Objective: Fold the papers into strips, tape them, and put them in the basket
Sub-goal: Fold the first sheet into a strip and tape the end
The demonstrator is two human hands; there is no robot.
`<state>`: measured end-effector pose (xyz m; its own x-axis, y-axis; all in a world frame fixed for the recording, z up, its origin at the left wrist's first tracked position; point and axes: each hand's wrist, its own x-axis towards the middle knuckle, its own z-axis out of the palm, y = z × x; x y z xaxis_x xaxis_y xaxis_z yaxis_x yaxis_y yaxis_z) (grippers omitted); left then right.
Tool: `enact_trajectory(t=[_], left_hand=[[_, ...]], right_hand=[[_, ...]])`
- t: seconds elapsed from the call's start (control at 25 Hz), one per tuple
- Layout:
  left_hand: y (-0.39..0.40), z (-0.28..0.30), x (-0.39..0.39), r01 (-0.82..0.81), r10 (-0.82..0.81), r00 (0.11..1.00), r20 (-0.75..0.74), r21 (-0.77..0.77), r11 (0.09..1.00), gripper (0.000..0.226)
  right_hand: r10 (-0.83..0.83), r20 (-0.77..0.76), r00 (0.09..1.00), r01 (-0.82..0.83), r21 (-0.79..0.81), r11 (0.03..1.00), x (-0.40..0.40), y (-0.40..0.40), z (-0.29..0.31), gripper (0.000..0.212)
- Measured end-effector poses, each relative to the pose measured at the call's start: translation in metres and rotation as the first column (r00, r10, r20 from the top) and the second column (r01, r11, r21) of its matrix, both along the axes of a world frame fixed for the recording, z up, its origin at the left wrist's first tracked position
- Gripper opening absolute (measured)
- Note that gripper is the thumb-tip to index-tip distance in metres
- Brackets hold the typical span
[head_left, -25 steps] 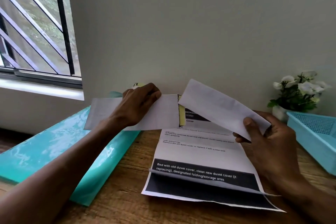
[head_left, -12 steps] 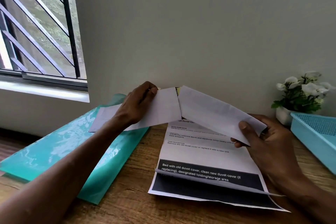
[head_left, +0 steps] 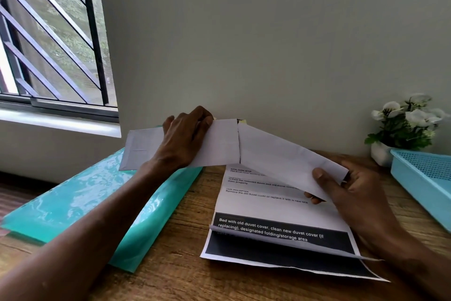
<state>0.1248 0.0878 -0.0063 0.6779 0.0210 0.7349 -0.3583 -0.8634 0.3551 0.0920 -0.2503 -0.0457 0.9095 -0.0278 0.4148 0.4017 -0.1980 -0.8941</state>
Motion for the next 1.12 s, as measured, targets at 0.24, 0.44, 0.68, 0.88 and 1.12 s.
enact_trajectory(t=[0.24,0.44,0.68,0.88,1.12], left_hand=[[0.001,-0.002,-0.001,-0.002,0.001,1.000,0.002,0.142,0.990,0.020],[-0.010,-0.002,-0.008,0.021,-0.024,1.000,0.012,0.217,0.976,0.024],[-0.020,0.004,-0.021,0.113,-0.037,0.983,-0.178,0.440,0.891,0.104],[-0.019,-0.005,-0.014,0.099,0.003,0.983,-0.186,0.536,0.839,0.122],[-0.033,-0.006,-0.019,0.136,-0.044,0.984,-0.172,0.571,0.809,0.113]], right_hand=[[0.009,-0.010,1.000,-0.010,-0.061,0.998,-0.001,-0.001,0.001,0.018],[0.026,-0.019,0.999,-0.027,-0.058,0.998,-0.001,-0.001,0.001,0.021],[0.017,0.004,1.000,-0.017,0.045,0.999,0.005,-0.006,-0.003,0.017],[0.011,0.012,1.000,-0.011,0.038,0.999,0.007,-0.006,-0.003,0.018],[0.010,0.016,1.000,-0.008,-0.089,0.996,0.001,-0.006,-0.002,0.021]])
